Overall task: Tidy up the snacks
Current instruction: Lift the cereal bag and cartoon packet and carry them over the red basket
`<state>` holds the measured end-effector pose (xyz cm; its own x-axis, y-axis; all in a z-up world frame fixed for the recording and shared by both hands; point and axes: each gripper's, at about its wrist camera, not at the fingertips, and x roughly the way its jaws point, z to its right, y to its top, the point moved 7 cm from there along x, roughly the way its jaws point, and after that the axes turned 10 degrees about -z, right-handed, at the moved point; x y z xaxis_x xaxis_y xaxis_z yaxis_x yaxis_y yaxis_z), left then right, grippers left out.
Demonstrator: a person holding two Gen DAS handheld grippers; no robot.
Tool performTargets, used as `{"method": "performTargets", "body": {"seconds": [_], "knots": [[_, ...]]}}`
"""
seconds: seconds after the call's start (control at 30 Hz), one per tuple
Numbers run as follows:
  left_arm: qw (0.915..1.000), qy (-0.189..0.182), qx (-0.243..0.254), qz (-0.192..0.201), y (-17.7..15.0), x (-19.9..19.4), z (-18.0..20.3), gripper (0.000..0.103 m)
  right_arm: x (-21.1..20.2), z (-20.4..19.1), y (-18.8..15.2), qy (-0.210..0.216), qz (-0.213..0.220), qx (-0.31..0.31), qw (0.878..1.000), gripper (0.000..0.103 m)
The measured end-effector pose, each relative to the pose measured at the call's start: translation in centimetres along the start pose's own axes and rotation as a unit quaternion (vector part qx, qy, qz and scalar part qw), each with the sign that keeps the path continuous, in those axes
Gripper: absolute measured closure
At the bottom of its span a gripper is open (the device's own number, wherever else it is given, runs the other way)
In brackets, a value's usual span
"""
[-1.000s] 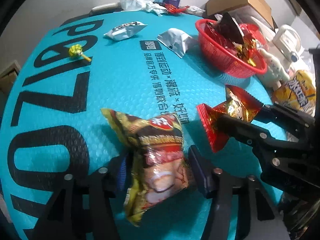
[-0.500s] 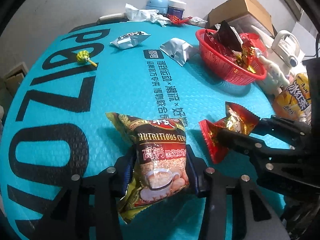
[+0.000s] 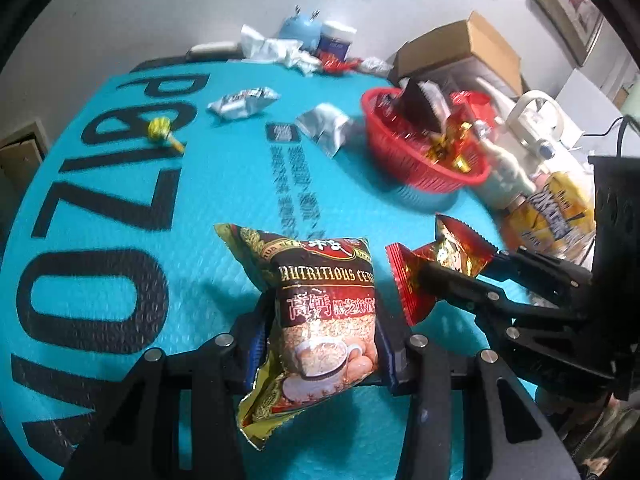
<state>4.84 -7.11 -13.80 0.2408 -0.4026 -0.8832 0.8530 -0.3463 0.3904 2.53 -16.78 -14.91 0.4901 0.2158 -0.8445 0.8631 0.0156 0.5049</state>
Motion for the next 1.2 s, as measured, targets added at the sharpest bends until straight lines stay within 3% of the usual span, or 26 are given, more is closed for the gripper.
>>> {"method": "performTargets", "body": {"seconds": [0.4,0.67,0.9,1.2], "knots": [[0.9949,-0.035,0.068,0.066,6.4,-3.6,5.9,0.060,-5.8,4.4,2.7,-0.075,0.063,0.027,0.995,0.065],[0.9893,-0.054,0.102,0.089,10.7,-4.2,9.3,0.060,-8.4,8.0,5.5,-0.126,0.104,0.049,0.985,0.065],[0.9875,-0.062,0.107,0.097,13.8,-3.3,10.4,0.060,-7.9,10.6,7.8,-0.156,0.118,0.068,0.978,0.065],[0.9866,-0.074,0.101,0.104,17.6,-0.2,10.4,0.060,-3.7,13.0,8.5,-0.149,0.110,0.087,0.979,0.065]]}}
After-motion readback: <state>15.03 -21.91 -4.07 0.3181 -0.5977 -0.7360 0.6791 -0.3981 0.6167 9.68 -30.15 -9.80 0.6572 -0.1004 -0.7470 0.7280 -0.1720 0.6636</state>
